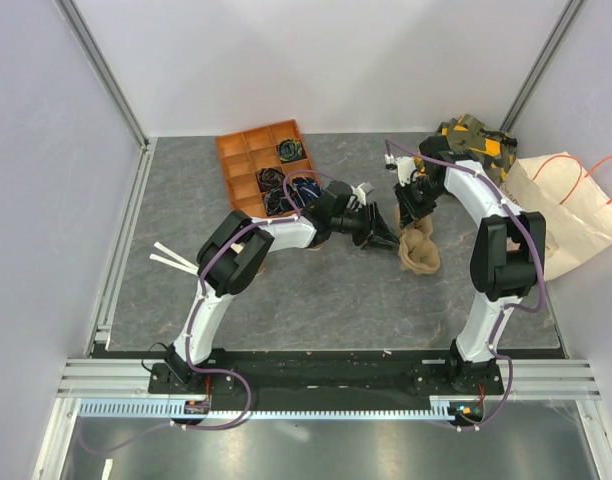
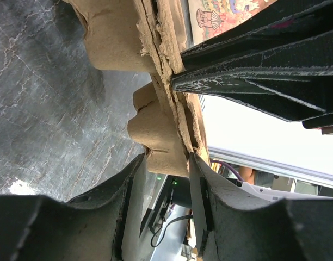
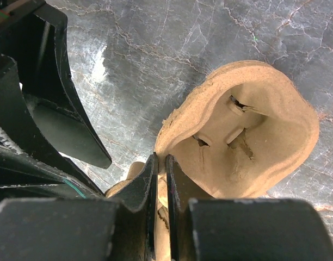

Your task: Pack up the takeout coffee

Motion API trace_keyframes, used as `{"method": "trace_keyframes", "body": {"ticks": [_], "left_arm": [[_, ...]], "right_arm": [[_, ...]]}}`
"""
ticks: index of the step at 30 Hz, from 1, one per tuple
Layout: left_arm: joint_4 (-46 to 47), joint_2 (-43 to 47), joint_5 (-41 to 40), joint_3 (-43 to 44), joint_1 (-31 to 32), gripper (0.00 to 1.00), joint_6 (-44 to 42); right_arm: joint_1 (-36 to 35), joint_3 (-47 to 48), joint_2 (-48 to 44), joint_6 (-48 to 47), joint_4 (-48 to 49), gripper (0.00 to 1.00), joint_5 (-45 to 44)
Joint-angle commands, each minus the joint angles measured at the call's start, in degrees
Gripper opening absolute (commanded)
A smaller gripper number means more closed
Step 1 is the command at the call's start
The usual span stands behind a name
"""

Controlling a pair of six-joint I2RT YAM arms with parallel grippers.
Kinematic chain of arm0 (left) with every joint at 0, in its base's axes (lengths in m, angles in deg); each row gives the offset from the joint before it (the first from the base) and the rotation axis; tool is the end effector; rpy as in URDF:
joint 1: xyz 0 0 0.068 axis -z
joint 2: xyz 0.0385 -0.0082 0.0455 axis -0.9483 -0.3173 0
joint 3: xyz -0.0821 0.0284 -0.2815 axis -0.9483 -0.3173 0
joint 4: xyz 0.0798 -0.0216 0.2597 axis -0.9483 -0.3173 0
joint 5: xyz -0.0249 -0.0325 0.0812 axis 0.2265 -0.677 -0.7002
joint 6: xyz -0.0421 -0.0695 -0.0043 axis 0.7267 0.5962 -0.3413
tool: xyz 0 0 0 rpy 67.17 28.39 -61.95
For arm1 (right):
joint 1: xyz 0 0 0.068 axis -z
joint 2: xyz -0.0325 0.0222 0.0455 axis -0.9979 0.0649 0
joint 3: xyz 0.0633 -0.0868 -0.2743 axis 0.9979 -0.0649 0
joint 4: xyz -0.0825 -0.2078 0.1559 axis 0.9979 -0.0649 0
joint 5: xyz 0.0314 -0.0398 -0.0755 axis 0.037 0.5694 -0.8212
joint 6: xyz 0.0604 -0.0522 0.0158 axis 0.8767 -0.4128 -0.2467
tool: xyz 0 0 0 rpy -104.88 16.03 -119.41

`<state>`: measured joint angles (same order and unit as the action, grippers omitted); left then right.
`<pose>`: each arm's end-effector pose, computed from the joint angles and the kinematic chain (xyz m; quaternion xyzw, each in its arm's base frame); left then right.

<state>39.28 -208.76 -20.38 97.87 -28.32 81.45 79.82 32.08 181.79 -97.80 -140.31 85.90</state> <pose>0.3638 -0.4050 0.1435 0.0414 0.8148 -0.5755 0.0565 0.4035 0.0718 0.2227 -0.2735 0.9354 0.1647 0.1520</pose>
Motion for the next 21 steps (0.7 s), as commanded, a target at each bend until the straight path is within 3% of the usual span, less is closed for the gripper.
{"method": "trace_keyframes", "body": {"ticks": [1,14,21], "left_arm": [[2.50,0.75,1.13,2.77,0.50,0.44,1.53],[2.50,-0.30,0.95,3.39,0.94,0.43,1.71],[2.59,-1.09,0.60,3.30,1.12,0.36,2.67]], "right_arm": [[0.22,-0.83,-3.24,-1.03,1.71,0.00,-0.51],[0.13,-1.01,-3.85,-0.68,2.42,0.00,-0.69],[0.22,-1.27,-3.85,-0.68,2.07,0.00,-0.16]]}}
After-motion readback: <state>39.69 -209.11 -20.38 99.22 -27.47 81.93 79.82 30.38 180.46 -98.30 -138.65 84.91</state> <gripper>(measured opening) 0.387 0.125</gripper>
